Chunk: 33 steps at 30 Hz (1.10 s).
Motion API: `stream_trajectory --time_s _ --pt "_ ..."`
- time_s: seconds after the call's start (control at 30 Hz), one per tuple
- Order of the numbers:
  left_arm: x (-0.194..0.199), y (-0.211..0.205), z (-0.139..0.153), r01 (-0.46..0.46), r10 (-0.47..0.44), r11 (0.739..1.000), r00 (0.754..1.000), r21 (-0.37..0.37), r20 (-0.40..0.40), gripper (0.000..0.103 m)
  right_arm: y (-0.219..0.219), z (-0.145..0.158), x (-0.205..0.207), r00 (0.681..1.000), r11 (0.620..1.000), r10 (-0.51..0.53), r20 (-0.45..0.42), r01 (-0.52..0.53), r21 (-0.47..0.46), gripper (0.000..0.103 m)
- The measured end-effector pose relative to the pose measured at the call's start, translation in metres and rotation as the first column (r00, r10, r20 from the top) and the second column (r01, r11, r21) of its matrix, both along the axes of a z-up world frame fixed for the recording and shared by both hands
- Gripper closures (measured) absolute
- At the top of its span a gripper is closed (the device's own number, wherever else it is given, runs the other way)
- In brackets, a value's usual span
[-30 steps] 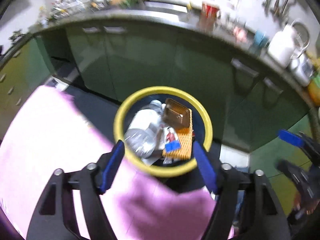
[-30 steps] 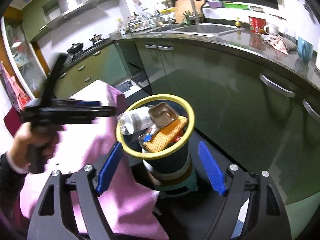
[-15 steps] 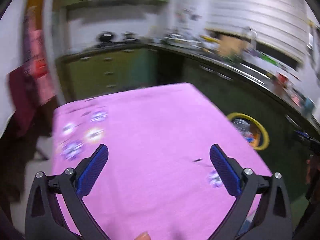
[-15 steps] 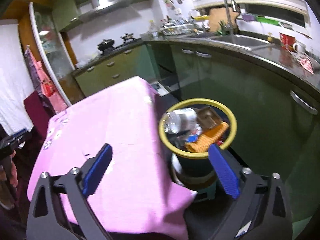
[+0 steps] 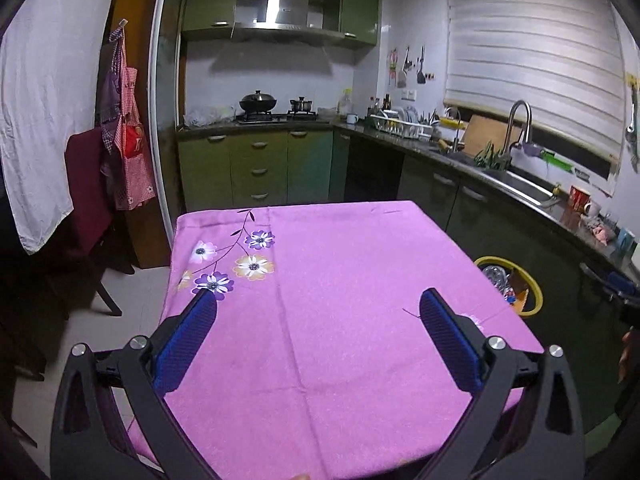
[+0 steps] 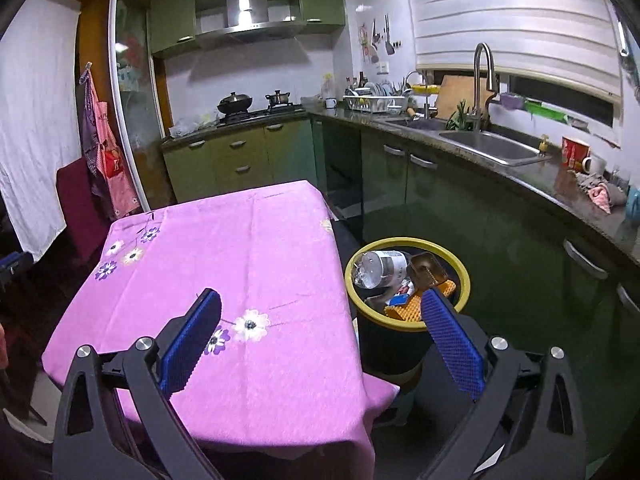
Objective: Collect trash
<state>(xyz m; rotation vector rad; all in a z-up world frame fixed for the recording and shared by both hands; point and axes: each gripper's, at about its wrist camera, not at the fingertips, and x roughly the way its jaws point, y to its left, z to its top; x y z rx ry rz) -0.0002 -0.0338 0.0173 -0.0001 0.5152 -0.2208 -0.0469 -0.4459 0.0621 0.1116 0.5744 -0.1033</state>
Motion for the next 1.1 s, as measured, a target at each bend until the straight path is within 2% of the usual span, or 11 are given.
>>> stream_trajectory --time_s 0.3,1.1 --pt "-0.016 0.009 0.001 -0.013 0.013 1.0 1.0 0.008 0.012 0.006 0.012 0.0 -0.028 1.0 1.0 -0.008 0.014 0.008 -0.01 0.005" --pt "-0.02 0.01 -0.007 -0.021 0.021 0.999 1.0 0.043 -0.003 0.006 0.012 0.005 -0.024 1.0 1.0 -0.011 0.026 0.012 -0.014 0.004"
